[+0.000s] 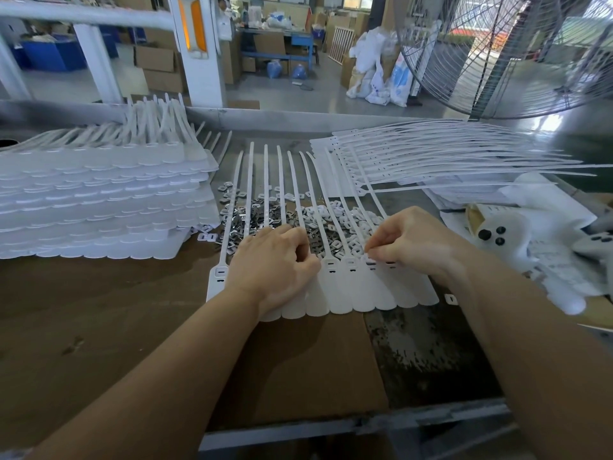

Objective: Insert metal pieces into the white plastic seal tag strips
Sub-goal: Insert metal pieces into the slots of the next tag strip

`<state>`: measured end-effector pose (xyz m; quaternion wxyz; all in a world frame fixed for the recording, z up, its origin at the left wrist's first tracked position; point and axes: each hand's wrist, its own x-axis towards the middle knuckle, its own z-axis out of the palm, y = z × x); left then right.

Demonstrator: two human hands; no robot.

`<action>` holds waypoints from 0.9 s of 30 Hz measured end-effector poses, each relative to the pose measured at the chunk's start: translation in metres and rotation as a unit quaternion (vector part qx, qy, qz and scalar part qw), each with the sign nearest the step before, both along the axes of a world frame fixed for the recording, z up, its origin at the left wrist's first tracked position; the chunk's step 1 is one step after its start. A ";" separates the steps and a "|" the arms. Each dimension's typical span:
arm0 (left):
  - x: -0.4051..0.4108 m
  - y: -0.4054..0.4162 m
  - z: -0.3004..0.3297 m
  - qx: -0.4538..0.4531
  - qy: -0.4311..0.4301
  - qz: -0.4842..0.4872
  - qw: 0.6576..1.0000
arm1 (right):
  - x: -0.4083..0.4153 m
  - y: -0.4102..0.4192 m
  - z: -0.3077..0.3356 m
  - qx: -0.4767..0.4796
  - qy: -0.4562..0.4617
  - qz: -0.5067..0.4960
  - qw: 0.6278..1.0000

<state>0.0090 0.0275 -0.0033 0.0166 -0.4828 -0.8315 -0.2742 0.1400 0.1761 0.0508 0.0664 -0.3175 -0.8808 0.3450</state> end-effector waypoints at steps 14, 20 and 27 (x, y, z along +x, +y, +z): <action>0.000 0.000 0.000 0.000 0.005 0.003 1.000 | -0.002 0.002 0.004 -0.025 -0.020 -0.004 0.999; 0.000 0.000 -0.001 0.004 0.006 0.006 1.000 | 0.001 0.004 0.008 -0.045 -0.042 0.005 0.998; -0.001 0.000 -0.002 0.004 0.004 0.007 1.000 | -0.002 0.000 0.004 -0.033 -0.043 -0.001 0.999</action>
